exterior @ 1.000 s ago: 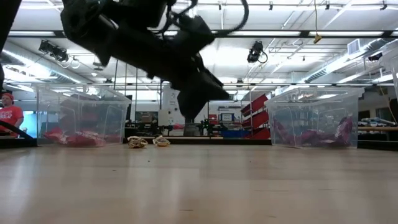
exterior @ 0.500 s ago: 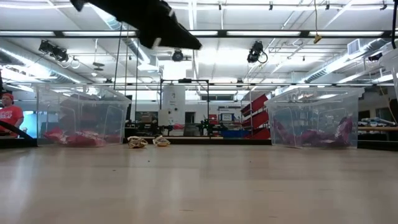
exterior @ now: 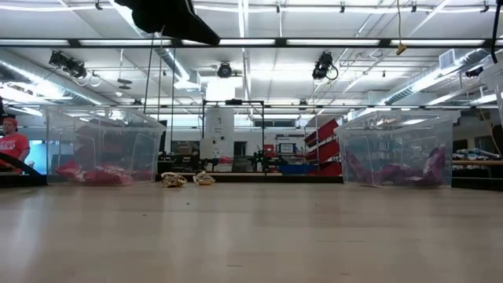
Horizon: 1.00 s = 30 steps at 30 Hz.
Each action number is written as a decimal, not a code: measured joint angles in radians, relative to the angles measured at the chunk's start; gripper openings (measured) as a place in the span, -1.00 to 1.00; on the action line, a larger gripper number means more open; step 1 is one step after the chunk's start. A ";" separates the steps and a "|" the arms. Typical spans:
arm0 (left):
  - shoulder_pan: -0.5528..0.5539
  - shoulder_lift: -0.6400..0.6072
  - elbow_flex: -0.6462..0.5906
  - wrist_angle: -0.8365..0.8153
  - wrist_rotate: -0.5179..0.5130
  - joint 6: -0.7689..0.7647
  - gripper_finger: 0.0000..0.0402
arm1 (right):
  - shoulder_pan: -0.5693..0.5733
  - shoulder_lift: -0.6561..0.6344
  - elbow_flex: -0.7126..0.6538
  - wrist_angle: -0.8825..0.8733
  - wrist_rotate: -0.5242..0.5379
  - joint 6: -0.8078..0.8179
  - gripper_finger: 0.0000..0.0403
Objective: Sort candy
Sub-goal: Put the yellow candy into the bottom right transparent bin
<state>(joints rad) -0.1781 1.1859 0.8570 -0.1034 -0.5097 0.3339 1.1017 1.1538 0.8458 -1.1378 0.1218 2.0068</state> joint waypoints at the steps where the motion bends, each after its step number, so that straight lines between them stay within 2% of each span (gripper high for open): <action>1: 0.008 -0.012 0.000 -0.016 0.000 -0.007 -0.14 | -0.002 0.000 -0.017 0.026 0.000 0.000 -1.00; 7: 0.047 -0.092 0.000 -0.117 -0.001 -0.028 -0.14 | -0.008 0.012 -0.057 0.037 -0.050 0.019 -1.00; 14: 0.070 -0.170 0.000 -0.169 -0.001 -0.032 -0.14 | -0.009 0.011 -0.056 0.035 -0.048 0.011 -1.00; 30: 0.069 -0.182 0.000 -0.164 -0.001 -0.035 -0.14 | -0.024 0.012 -0.056 0.020 -0.044 -0.001 -1.00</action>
<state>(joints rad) -0.1093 1.0035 0.8570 -0.2676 -0.5106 0.2989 1.0775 1.1656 0.7895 -1.1182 0.0776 2.0060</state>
